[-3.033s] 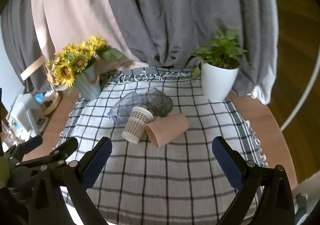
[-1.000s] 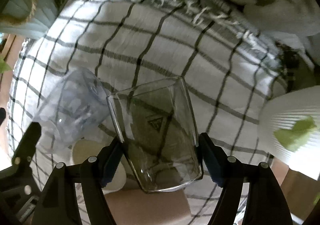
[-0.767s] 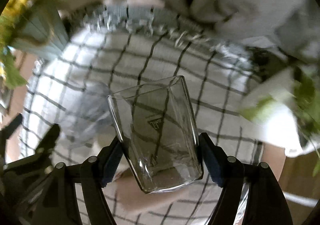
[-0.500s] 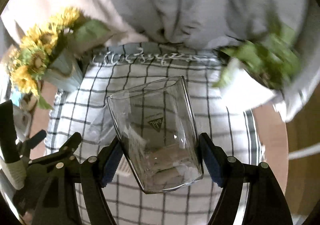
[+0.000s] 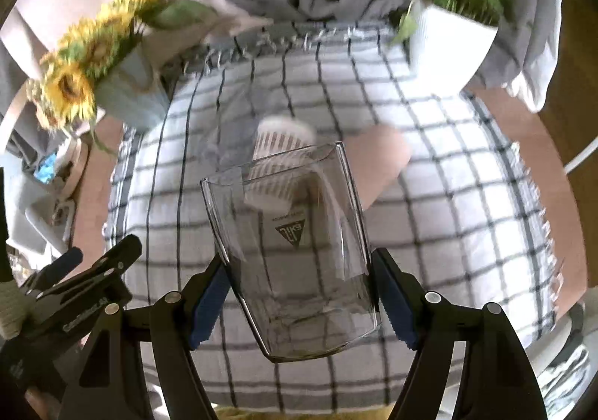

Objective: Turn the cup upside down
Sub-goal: 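Lift the glass cup with the right tool and turn it rim-down, then lower the glass cup onto the cloth and open the right tool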

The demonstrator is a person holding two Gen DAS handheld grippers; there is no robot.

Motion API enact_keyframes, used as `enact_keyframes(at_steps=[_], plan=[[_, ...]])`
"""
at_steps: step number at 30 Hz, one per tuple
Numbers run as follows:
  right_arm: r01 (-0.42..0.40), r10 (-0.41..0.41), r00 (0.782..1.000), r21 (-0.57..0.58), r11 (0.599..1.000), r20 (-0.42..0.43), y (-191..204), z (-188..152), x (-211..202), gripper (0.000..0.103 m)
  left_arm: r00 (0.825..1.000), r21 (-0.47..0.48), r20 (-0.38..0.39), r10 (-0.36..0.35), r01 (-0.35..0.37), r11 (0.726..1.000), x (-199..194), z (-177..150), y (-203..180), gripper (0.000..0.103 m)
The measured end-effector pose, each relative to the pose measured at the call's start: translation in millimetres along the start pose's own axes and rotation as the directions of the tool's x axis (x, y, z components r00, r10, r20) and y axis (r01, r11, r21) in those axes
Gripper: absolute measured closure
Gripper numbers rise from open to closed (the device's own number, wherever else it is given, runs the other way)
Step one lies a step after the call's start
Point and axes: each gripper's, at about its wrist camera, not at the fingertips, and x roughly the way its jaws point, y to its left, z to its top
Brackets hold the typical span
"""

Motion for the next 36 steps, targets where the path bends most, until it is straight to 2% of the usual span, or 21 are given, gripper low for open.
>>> enact_keyframes(at_steps=[7, 14, 24, 36], plan=[[0.021, -0.022, 0.996, -0.003, 1.000, -0.088, 13, -28, 35, 0.029, 0.996, -0.001, -0.076, 0.039, -0.039, 0.999, 25, -24, 13, 0.001], [0.050, -0.051, 0.990, -0.010, 0.999, -0.133, 22, -38, 54, 0.029, 0.990, -0.016, -0.135, 0.037, -0.040, 0.999, 43, -34, 24, 0.001], [0.067, -0.063, 0.973, 0.009, 0.998, -0.221, 28, -52, 74, 0.029, 0.983, -0.051, -0.180, 0.024, -0.033, 0.998, 56, -38, 34, 0.001], [0.081, -0.084, 0.974, -0.019, 0.996, -0.211, 30, -63, 68, 0.028, 0.981, -0.051, -0.192, 0.041, -0.052, 0.997, 57, -42, 34, 0.001]])
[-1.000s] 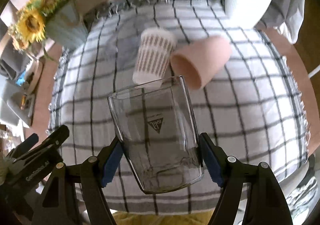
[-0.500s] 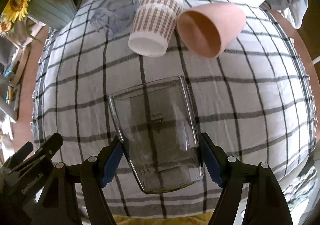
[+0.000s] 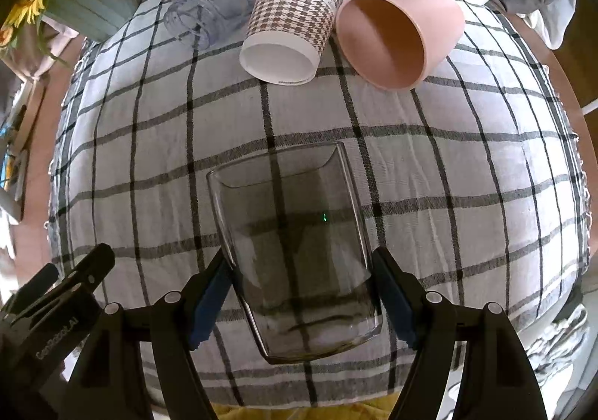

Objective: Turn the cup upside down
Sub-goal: 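Lower the glass cup onto the cloth and open the right tool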

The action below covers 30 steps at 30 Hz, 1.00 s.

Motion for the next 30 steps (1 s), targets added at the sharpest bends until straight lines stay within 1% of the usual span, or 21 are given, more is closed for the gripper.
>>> enact_keyframes(at_steps=[1, 3, 4, 5, 7, 8, 11, 13, 15, 16, 17, 20, 22, 24, 27, 30], plan=[[-0.012, 0.012, 1.000, -0.007, 1.000, 0.004, 0, -1, -2, 0.028, 1.000, 0.001, 0.002, 0.001, -0.001, 1.000, -1, -1, -1, 0.001], [-0.024, 0.024, 0.999, -0.029, 0.999, 0.026, 2, -5, -9, 0.025, 1.000, -0.001, 0.012, 0.006, -0.006, 1.000, -6, -3, -2, 0.001], [-0.019, 0.021, 0.999, -0.040, 0.999, 0.048, 3, -7, -15, 0.021, 1.000, -0.005, 0.023, 0.004, -0.004, 1.000, -10, -5, -2, 0.001], [-0.017, 0.020, 0.997, -0.048, 0.999, 0.073, 2, -10, -22, 0.021, 1.000, -0.008, 0.030, 0.002, -0.002, 1.000, -13, -7, -5, 0.001], [-0.016, 0.022, 0.994, -0.051, 0.999, 0.108, -2, -18, -36, 0.021, 0.998, -0.012, 0.060, -0.009, 0.010, 1.000, -23, -11, -7, 0.001], [-0.023, 0.028, 0.991, -0.046, 0.999, 0.130, -6, -22, -46, 0.021, 0.996, -0.014, 0.086, -0.017, 0.019, 1.000, -33, -15, -11, 0.001], [-0.035, 0.039, 0.979, -0.024, 0.999, 0.199, -15, -20, -70, 0.021, 0.987, -0.008, 0.155, -0.035, 0.037, 0.999, -52, -24, -22, 0.001], [-0.022, 0.025, 0.968, -0.013, 1.000, 0.251, -28, -23, -83, 0.021, 0.979, 0.005, 0.200, -0.042, 0.042, 0.999, -65, -35, -34, 0.001], [0.000, 0.002, 0.959, -0.004, 1.000, 0.283, -33, -30, -90, 0.021, 0.969, 0.029, 0.240, -0.064, 0.059, 0.998, -77, -46, -53, 0.001], [0.012, -0.013, 0.957, 0.003, 1.000, 0.291, -40, -32, -89, 0.021, 0.965, 0.039, 0.251, -0.077, 0.069, 0.997, -79, -46, -62, 0.001], [0.022, -0.024, 0.956, 0.008, 1.000, 0.291, -45, -32, -86, 0.021, 0.959, 0.059, 0.265, -0.097, 0.085, 0.995, -83, -53, -74, 0.001], [0.062, -0.067, 0.959, 0.026, 0.998, 0.276, -70, -48, -80, 0.021, 0.951, 0.104, 0.283, -0.123, 0.097, 0.990, -79, -70, -97, 0.001], [0.089, -0.095, 0.962, 0.035, 0.995, 0.257, -88, -58, -76, 0.021, 0.937, 0.122, 0.317, -0.147, 0.113, 0.986, -77, -84, -114, 0.001], [0.114, -0.124, 0.962, 0.054, 0.992, 0.241, -101, -68, -71, 0.021, 0.915, 0.149, 0.369, -0.165, 0.117, 0.982, -75, -95, -131, 0.001], [0.148, -0.162, 0.962, 0.077, 0.986, 0.221, -122, -82, -64, 0.021, 0.874, 0.193, 0.463, -0.149, 0.064, 0.979, -71, -109, -154, 0.001], [0.177, -0.194, 0.960, 0.100, 0.979, 0.201, -143, -100, -60, 0.021, 0.832, 0.206, 0.539, -0.133, 0.024, 0.978, -65, -120, -168, 0.001]])
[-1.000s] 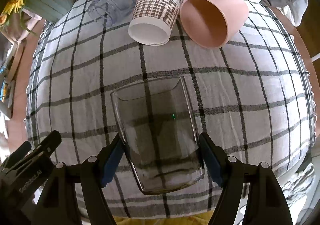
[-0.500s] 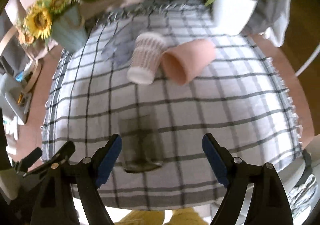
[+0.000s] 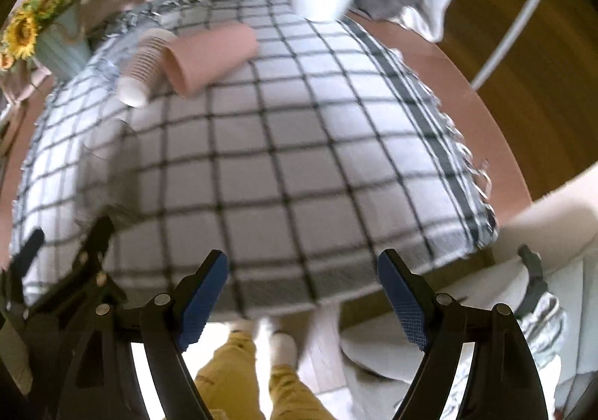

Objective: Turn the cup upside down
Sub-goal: 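Lower the glass cup onto the cloth and open the right tool, then move the left tool to the standing glass cup and close on it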

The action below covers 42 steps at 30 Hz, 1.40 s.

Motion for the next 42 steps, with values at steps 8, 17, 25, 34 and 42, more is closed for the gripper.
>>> enact_keyframes(at_steps=[8, 17, 25, 34, 42], plan=[[0.029, -0.029, 0.999, 0.009, 1.000, -0.045, -20, -20, 16, 0.021, 0.998, -0.031, 0.049, 0.042, -0.040, 0.999, 19, -12, -19, 0.007], [0.017, -0.017, 0.999, 0.001, 1.000, -0.036, -22, -28, 20, 0.021, 0.993, -0.078, 0.080, 0.086, -0.080, 0.994, 29, -10, -20, 0.019], [0.000, 0.000, 0.999, 0.017, 1.000, -0.041, -23, -33, 21, 0.021, 0.993, -0.075, 0.067, 0.095, -0.090, 0.993, 33, -8, -21, 0.037], [-0.033, 0.034, 0.999, 0.013, 0.999, -0.025, -20, -29, 14, 0.021, 0.999, -0.077, -0.036, 0.001, -0.004, 0.997, 14, -5, -12, 0.037], [-0.101, 0.100, 0.995, 0.038, 0.994, 0.009, -15, -16, -1, 0.021, 0.998, -0.055, -0.065, -0.026, 0.023, 0.998, -1, 19, -3, 0.037]])
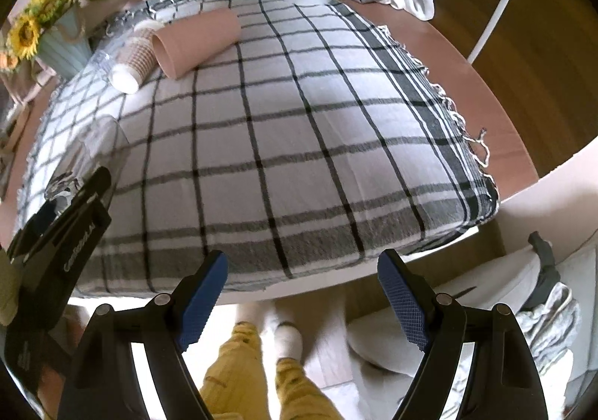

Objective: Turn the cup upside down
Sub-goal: 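Move the left tool to the standing glass cup and close on it, then settle the glass cup upside down with the left tool and release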

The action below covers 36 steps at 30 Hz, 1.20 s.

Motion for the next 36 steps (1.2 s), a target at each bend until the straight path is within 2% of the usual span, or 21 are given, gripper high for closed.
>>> enact_keyframes(at_steps=[12, 18, 29, 30, 31, 33, 35, 36], plan=[[-0.054, 0.049, 0.994, 0.050, 0.997, 0.093, 19, 36, -16, 0.021, 0.999, 0.020, -0.034, -0.025, 0.026, 0.999, 24, 47, 7, 0.037], [-0.047, 0.037, 0.995, 0.101, 0.994, 0.095, 20, 48, -13, 0.021, 0.998, 0.022, -0.054, -0.038, 0.039, 0.999, 36, 59, 8, 0.037], [-0.050, 0.041, 0.996, 0.120, 0.991, 0.077, 24, 52, -9, 0.021, 0.996, 0.037, -0.077, -0.050, 0.053, 0.998, 40, 65, 9, 0.037], [-0.050, 0.041, 0.996, 0.121, 0.991, 0.077, 24, 52, -9, 0.021, 0.995, 0.043, -0.083, -0.052, 0.056, 0.998, 40, 65, 8, 0.035], [-0.051, 0.041, 0.996, 0.123, 0.991, 0.081, 24, 52, -9, 0.021, 0.995, 0.048, -0.083, -0.060, 0.064, 0.997, 38, 65, 8, 0.024], [-0.053, 0.041, 0.995, 0.128, 0.990, 0.092, 24, 51, -12, 0.021, 0.997, 0.057, -0.051, -0.066, 0.069, 0.996, 26, 65, 7, 0.010], [-0.054, 0.041, 0.994, 0.126, 0.991, 0.106, 24, 48, -18, 0.021, 0.998, 0.060, -0.006, -0.065, 0.066, 0.996, 8, 64, 7, 0.008], [-0.052, 0.038, 0.993, 0.123, 0.991, 0.114, 23, 47, -22, 0.021, 0.998, 0.064, 0.010, -0.057, 0.056, 0.996, 1, 63, 7, 0.003]])
